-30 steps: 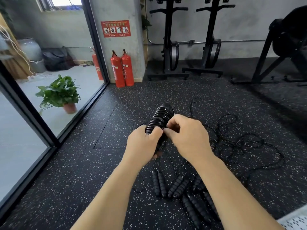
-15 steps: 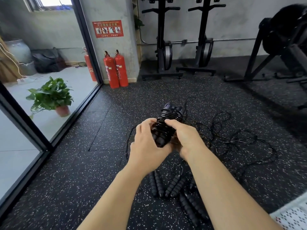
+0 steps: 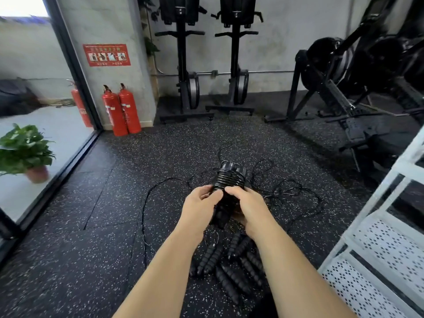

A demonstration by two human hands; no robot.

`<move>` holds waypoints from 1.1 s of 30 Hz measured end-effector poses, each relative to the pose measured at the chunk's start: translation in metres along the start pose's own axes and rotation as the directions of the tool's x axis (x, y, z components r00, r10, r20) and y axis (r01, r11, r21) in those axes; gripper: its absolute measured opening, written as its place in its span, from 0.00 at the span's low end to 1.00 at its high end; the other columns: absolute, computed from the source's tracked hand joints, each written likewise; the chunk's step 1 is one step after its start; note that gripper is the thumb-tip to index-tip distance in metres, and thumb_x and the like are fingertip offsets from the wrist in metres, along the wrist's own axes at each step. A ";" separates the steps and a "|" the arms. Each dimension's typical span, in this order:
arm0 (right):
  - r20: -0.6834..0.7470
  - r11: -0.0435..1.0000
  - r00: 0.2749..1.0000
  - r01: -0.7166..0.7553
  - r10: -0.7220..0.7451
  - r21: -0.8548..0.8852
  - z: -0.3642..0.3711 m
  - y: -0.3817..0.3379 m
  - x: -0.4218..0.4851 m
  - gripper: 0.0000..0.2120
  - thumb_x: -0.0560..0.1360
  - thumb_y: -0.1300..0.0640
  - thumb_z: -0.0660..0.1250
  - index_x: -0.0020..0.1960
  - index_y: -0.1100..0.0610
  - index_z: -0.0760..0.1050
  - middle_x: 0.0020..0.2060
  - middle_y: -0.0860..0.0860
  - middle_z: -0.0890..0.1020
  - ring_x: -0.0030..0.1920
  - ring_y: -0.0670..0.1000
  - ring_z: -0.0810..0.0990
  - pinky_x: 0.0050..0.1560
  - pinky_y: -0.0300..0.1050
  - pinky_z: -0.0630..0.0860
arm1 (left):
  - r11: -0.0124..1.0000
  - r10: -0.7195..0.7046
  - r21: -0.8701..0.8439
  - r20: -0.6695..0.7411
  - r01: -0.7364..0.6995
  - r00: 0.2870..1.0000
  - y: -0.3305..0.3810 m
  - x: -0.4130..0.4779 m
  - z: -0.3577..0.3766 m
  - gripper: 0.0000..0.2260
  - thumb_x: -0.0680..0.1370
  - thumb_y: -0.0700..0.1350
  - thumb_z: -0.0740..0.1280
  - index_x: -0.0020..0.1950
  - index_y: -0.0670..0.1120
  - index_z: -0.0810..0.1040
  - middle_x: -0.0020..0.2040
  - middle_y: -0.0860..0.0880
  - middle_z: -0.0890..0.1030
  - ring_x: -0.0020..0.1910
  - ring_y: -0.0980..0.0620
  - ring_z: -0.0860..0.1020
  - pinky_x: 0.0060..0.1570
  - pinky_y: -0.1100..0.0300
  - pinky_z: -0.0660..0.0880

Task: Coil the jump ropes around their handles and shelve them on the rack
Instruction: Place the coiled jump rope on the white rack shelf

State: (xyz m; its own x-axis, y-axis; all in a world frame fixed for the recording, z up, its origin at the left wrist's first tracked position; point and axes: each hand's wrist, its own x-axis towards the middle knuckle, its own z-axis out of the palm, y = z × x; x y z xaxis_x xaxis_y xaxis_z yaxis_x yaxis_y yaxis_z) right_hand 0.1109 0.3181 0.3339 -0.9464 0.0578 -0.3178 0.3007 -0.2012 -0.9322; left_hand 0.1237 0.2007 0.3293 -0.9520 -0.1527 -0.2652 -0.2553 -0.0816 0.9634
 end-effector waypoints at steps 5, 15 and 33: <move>-0.054 0.996 0.995 0.082 -0.080 0.033 -0.044 -0.017 -0.038 0.09 0.71 0.63 0.68 0.50 0.56 0.80 0.45 0.55 0.85 0.46 0.55 0.83 0.50 0.51 0.79 | 0.991 0.058 0.114 0.109 -0.070 0.992 0.015 -0.032 0.034 0.17 0.76 0.38 0.71 0.65 0.46 0.76 0.58 0.47 0.81 0.57 0.49 0.80 0.62 0.49 0.76; -0.208 0.978 0.957 0.210 -0.203 0.011 -0.129 -0.057 -0.101 0.08 0.71 0.65 0.67 0.47 0.55 0.78 0.40 0.53 0.83 0.39 0.51 0.81 0.39 0.45 0.77 | 0.960 0.128 0.202 0.296 -0.193 0.947 0.044 -0.093 0.127 0.20 0.72 0.35 0.70 0.63 0.44 0.77 0.55 0.45 0.83 0.54 0.45 0.82 0.58 0.44 0.78; -0.447 0.968 0.889 0.190 -0.098 0.165 -0.244 -0.009 -0.117 0.08 0.73 0.65 0.70 0.50 0.58 0.75 0.48 0.58 0.82 0.50 0.57 0.82 0.56 0.55 0.79 | 0.986 -0.021 0.160 0.437 -0.055 0.899 -0.015 -0.128 0.225 0.15 0.80 0.34 0.64 0.65 0.43 0.76 0.58 0.44 0.81 0.58 0.45 0.79 0.63 0.49 0.75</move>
State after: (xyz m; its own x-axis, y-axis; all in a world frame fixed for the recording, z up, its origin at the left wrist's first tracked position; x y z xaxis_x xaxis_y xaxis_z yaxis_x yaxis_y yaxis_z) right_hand 0.2473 0.5516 0.3371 -0.8181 0.5083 -0.2689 0.0922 -0.3455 -0.9339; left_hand 0.2111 0.4428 0.3578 -0.9246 0.2944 -0.2419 -0.2265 0.0858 0.9702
